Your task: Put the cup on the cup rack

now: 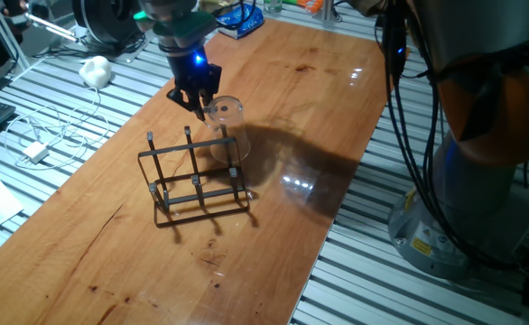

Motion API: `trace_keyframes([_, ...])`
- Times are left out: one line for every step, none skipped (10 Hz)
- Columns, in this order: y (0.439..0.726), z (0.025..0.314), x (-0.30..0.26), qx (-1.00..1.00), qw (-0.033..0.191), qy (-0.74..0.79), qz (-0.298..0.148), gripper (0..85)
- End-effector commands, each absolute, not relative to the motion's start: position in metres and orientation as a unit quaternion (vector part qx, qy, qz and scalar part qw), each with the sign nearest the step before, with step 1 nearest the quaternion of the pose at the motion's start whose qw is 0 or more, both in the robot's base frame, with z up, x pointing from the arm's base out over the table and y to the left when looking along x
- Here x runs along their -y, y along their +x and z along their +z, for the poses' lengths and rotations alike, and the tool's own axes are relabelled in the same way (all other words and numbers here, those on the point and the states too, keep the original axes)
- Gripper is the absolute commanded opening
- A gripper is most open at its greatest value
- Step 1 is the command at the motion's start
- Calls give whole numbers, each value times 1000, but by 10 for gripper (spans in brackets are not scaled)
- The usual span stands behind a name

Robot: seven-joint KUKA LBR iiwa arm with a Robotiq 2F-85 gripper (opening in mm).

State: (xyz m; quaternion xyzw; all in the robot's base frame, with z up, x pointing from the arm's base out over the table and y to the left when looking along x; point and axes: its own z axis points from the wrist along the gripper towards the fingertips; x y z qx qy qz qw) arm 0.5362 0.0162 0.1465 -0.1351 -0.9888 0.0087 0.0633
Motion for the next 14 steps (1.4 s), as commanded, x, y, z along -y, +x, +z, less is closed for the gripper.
trace_keyframes([536, 144, -17, 989, 59, -136, 9, 0])
trace_keyframes([536, 143, -17, 989, 56, -136, 10, 0])
trace_keyframes([536, 143, -17, 989, 56, -137, 11, 0])
trace_keyframes([536, 143, -17, 989, 55, -136, 12, 0])
trace_keyframes([536, 143, -17, 989, 62, -135, 7, 0])
trace_keyframes([536, 143, -17, 988, 69, -137, 1, 0])
trace_keyframes([536, 143, -17, 988, 70, -140, -6, 0])
trace_keyframes([536, 143, -17, 989, 57, -140, 0, 0])
trace_keyframes([536, 143, -17, 989, 51, -141, 2, 0])
trace_keyframes([535, 139, -18, 988, 50, -144, 0, 0])
trace_keyframes([534, 133, -19, 988, 48, -147, -3, 0])
trace_keyframes([532, 125, -20, 988, 43, -148, -7, 0])
trace_keyframes([530, 118, -21, 988, 42, -149, -12, 0])
trace_keyframes([530, 114, -21, 988, 39, -150, -14, 0])
